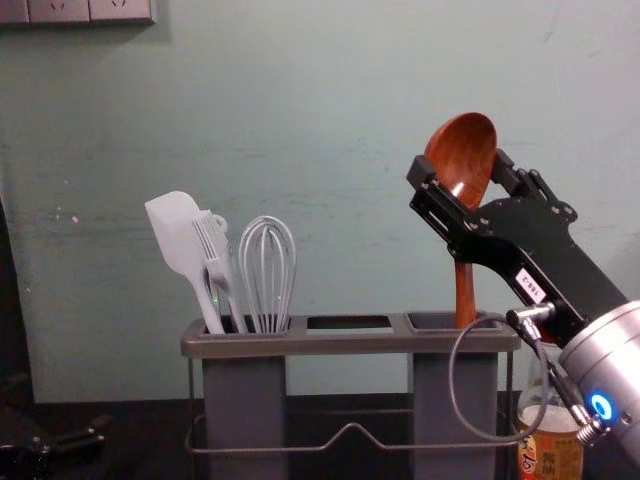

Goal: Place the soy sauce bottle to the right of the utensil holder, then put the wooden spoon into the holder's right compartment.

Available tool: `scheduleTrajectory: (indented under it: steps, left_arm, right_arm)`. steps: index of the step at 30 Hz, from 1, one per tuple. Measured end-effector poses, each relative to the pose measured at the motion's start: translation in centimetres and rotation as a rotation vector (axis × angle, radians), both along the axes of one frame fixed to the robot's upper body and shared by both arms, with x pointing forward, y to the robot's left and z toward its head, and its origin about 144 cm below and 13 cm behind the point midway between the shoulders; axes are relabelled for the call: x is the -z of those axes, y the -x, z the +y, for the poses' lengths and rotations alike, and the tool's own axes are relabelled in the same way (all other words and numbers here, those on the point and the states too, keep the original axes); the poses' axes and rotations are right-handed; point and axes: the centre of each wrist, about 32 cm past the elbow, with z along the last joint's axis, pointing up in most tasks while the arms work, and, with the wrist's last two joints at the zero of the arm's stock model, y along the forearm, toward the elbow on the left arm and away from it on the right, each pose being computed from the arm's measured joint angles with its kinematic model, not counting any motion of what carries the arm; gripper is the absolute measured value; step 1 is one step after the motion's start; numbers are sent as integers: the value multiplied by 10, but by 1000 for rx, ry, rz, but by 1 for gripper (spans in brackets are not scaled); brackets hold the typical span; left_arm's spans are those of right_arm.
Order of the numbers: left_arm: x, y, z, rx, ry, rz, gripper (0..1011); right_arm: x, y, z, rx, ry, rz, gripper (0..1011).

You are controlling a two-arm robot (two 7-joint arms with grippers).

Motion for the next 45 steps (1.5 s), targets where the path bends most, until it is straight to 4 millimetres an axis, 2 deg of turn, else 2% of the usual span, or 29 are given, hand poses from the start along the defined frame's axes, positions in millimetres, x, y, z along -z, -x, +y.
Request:
scheduleTrajectory:
  steps: [4, 7, 9, 20, 27, 36, 42, 44, 45]
  left_arm:
    - [0, 0, 0, 0, 0, 0, 1011]
    - [0, 0, 0, 0, 0, 0, 1011]
    - [0, 0, 0, 0, 0, 0, 1012]
    - [0, 0, 0, 0, 0, 0, 1012]
    - [0, 0, 0, 0, 0, 0, 1012]
    - [0, 0, 0, 0, 0, 0, 1011]
    - [0, 0, 0, 0, 0, 0, 1011]
    - [0, 0, 0, 0, 0, 0, 1011]
    - [0, 0, 0, 0, 0, 0, 1011]
  right_arm:
    - [2, 1, -1, 5, -4, 3, 853]
    - [2, 2, -1, 17, -10, -3, 973]
    - [-1, 1, -1, 21, -17, -11, 1002]
    - [-17, 3, 4, 30, -70, -72, 1003]
    - [-26, 8, 0, 61, -135, -113, 1002]
    - [-33, 23, -27, 137, -201, -150, 1003]
    - [-30, 41, -66, 199, -110, -145, 1002]
    - [-30, 41, -66, 199, -110, -145, 1003]
    - [-31, 46, -79, 219, -70, -137, 1003]
